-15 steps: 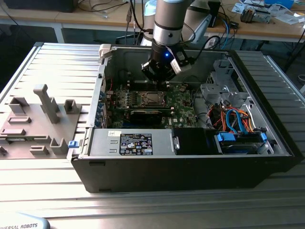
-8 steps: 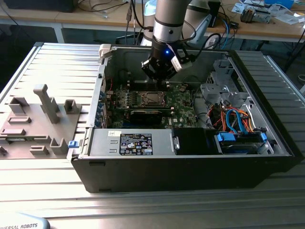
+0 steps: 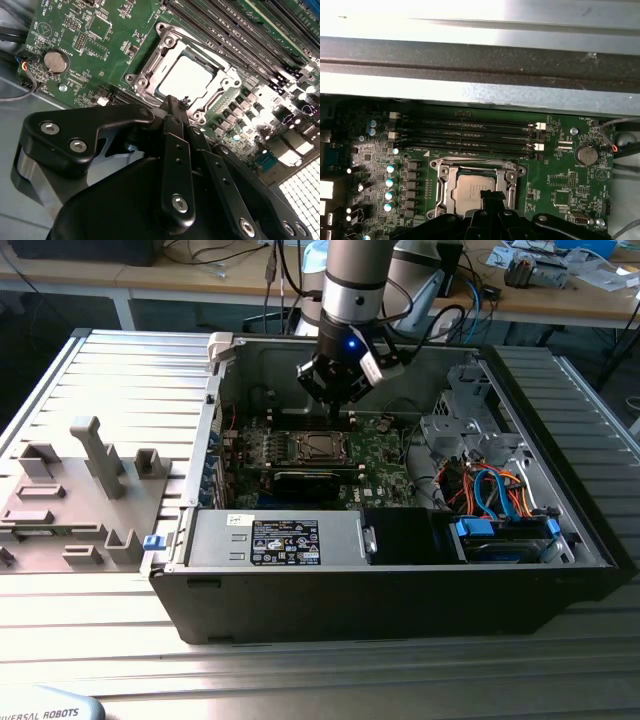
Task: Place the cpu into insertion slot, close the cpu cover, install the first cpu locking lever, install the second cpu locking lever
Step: 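Install the first cpu locking lever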
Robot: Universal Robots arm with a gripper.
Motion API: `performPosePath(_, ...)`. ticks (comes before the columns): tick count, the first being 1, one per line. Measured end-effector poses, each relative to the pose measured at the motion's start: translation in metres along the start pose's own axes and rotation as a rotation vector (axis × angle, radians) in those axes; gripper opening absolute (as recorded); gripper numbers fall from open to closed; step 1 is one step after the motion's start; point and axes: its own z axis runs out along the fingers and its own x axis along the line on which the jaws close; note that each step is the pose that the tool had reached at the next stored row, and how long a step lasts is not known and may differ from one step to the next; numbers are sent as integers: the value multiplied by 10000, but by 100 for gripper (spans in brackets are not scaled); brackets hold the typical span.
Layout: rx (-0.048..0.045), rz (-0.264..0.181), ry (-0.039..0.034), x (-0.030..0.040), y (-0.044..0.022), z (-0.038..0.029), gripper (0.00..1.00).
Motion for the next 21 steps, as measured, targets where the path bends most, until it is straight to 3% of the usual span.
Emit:
performPosePath(12, 31, 2, 3, 7, -74, -47, 11)
performPosePath(21, 46, 1, 3, 9, -84, -111, 11)
